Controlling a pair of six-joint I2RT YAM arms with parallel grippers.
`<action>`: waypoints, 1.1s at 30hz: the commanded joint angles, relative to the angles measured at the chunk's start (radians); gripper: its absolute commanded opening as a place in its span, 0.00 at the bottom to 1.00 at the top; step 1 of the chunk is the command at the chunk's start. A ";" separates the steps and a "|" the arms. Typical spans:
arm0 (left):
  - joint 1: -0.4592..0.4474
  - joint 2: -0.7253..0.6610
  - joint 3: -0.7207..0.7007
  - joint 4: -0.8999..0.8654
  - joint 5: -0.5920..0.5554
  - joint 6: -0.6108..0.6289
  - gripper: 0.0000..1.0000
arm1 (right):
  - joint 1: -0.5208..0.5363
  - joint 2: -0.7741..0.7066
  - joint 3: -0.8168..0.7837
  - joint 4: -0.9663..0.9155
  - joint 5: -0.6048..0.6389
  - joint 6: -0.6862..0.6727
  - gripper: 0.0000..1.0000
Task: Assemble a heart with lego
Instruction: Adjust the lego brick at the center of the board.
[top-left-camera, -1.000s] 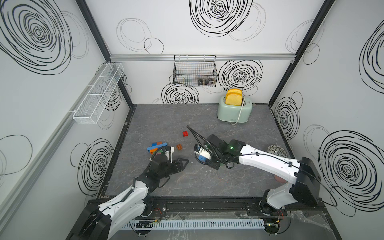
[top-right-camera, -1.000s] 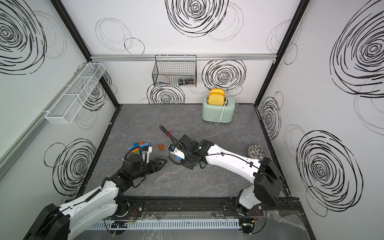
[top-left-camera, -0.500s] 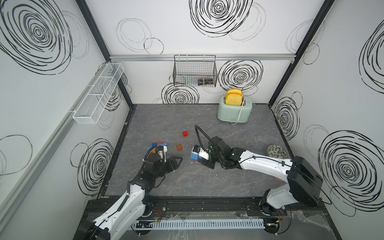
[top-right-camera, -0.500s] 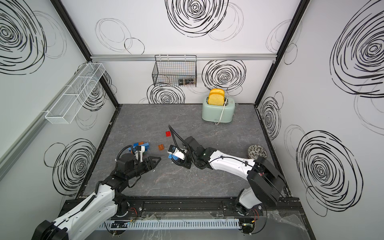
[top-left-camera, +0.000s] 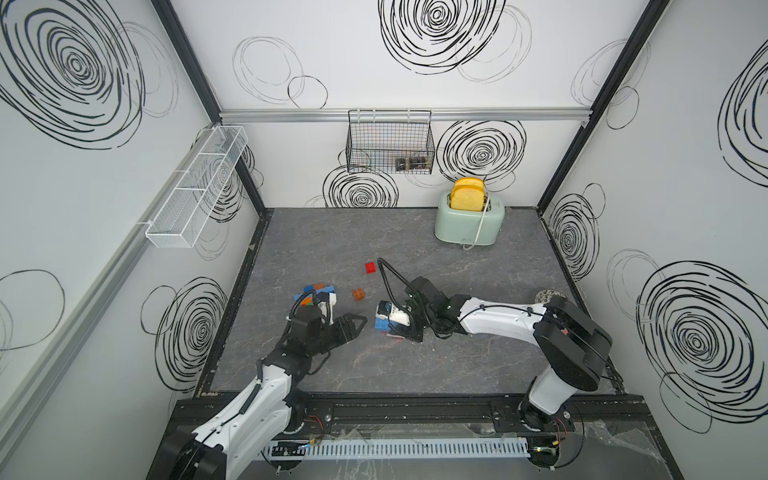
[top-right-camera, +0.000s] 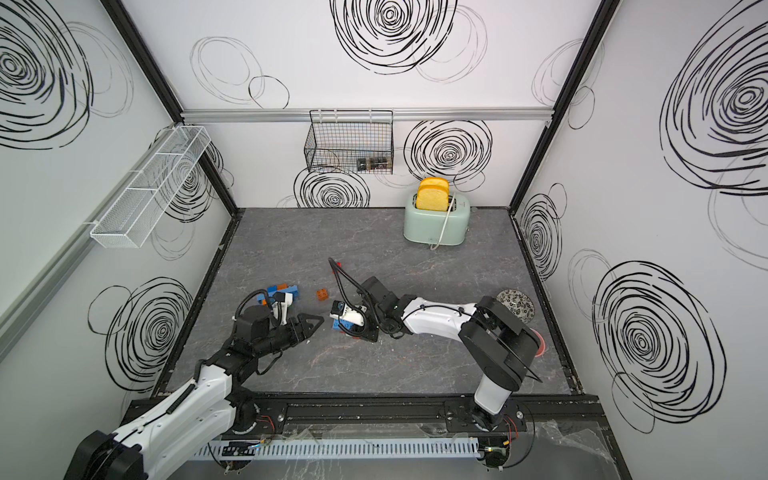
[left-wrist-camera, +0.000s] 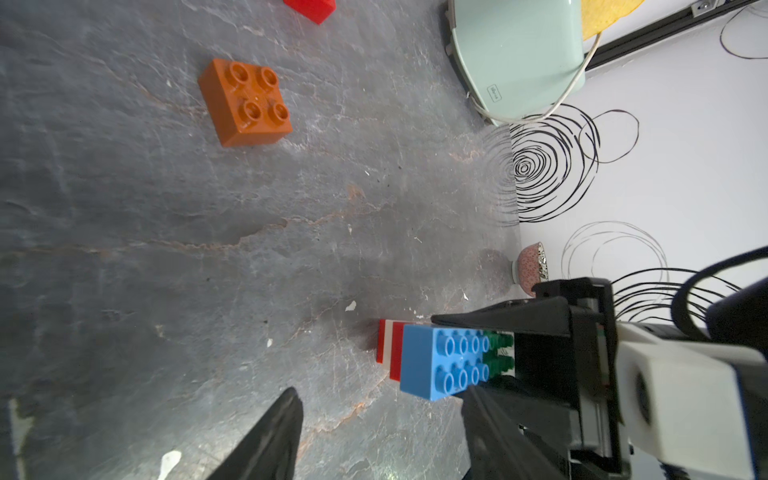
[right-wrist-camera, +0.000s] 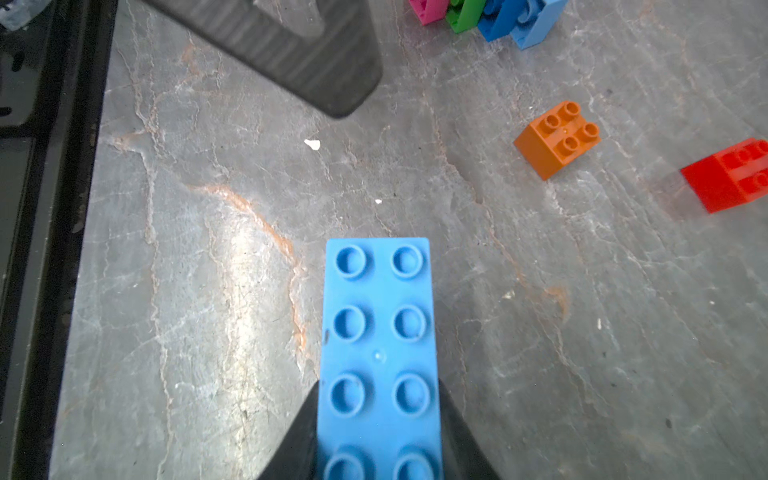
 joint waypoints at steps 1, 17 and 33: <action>0.001 0.020 -0.023 0.133 0.065 -0.026 0.69 | 0.002 0.006 0.024 -0.021 -0.018 -0.029 0.36; -0.133 0.171 0.011 0.237 0.048 -0.006 0.79 | -0.013 -0.069 0.046 -0.123 -0.037 -0.015 0.58; -0.224 0.317 0.070 0.334 -0.021 0.023 0.90 | -0.019 -0.050 0.039 -0.216 0.047 -0.008 0.47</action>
